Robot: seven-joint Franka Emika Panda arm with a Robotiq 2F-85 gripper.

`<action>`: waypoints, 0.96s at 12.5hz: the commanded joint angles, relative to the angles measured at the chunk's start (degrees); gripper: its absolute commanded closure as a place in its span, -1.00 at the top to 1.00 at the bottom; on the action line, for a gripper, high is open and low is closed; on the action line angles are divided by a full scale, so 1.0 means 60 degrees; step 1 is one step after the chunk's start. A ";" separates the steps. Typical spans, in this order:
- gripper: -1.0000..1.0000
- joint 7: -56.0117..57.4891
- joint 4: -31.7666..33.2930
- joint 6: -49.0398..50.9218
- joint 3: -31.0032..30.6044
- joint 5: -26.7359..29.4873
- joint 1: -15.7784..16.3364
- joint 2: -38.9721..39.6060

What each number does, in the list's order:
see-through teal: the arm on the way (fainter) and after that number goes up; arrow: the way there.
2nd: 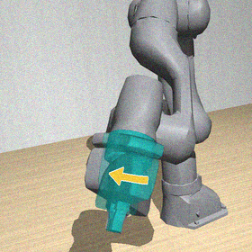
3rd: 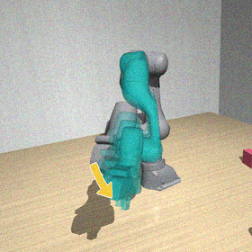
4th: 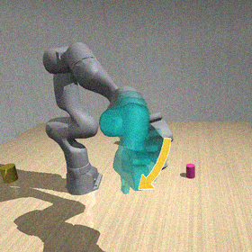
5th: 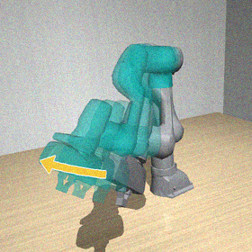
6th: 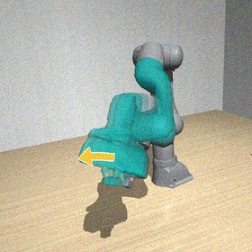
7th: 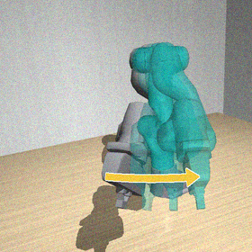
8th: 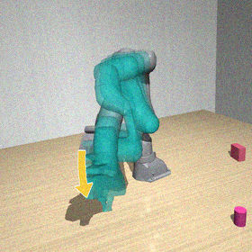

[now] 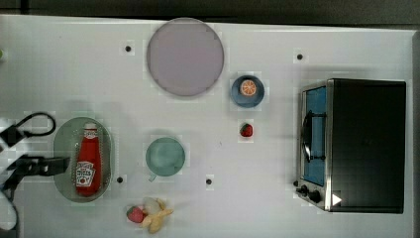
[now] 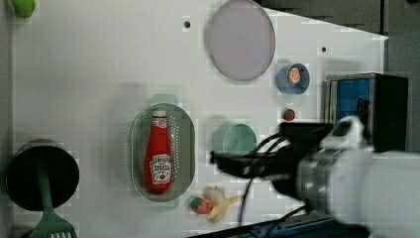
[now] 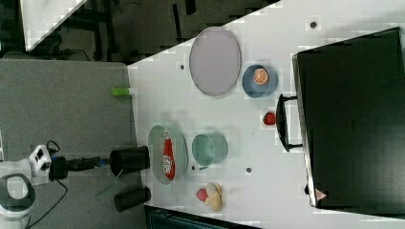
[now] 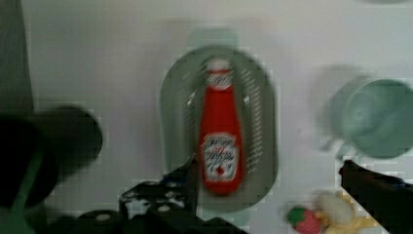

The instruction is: Pick ketchup from strainer and place it on the table

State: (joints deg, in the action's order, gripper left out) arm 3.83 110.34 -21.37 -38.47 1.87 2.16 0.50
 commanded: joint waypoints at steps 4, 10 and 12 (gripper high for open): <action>1.00 -0.1354 0.1325 -0.1933 -0.0565 -0.0782 0.0008 0.1480; 1.00 -0.2686 0.2394 -0.4662 -0.0501 -0.2362 0.0251 0.3314; 1.00 -0.2984 0.2392 -0.5039 -0.0404 -0.2901 0.0291 0.3942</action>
State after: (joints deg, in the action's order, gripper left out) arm -9.00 125.67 -51.03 -41.04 -16.11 3.59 26.14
